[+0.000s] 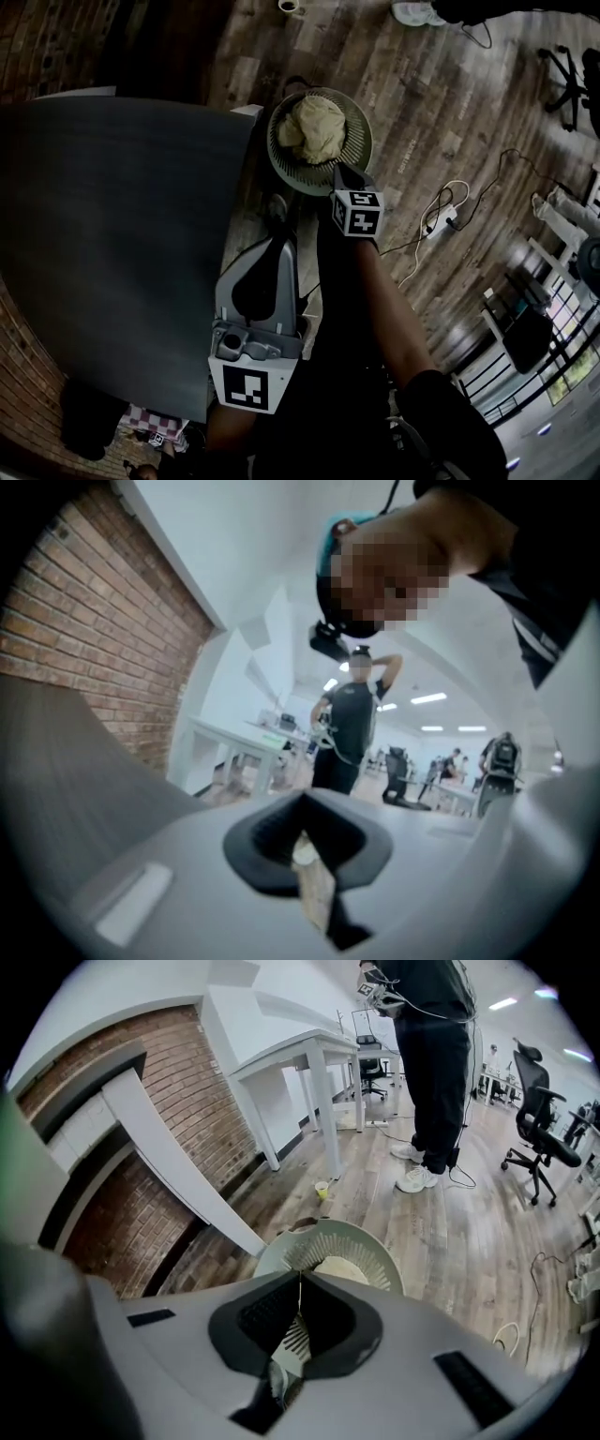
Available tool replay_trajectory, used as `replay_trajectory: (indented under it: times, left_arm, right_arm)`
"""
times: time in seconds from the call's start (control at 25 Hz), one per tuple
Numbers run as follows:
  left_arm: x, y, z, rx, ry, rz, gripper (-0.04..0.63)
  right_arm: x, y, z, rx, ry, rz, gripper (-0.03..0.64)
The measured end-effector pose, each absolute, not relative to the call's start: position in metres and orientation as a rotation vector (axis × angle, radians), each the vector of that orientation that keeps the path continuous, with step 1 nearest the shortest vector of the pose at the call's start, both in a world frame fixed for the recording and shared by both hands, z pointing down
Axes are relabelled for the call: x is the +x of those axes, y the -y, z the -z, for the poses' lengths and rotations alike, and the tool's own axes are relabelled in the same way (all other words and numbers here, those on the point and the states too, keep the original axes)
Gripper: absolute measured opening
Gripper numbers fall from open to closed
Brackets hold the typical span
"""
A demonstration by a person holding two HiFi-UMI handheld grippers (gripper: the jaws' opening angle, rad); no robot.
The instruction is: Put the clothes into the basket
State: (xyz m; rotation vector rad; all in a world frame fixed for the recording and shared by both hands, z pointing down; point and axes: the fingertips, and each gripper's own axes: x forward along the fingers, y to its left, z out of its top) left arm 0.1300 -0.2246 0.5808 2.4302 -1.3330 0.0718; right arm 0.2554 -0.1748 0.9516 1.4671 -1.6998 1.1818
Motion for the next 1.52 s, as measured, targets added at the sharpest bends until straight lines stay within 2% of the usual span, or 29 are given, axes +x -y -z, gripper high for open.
replay_trajectory:
  times: [0.64, 1.52]
  left_arm:
    - [0.093, 0.223, -0.474, 2.465, 1.332, 0.019, 0.003]
    - [0.045, 0.151, -0.372, 2.560, 1.254, 0.103, 0.003]
  right_arm:
    - [0.235, 0.199, -0.749, 1.579, 1.838, -1.119, 0.006]
    - [0.186, 0.145, -0.467, 1.792, 2.218, -0.690, 0.006]
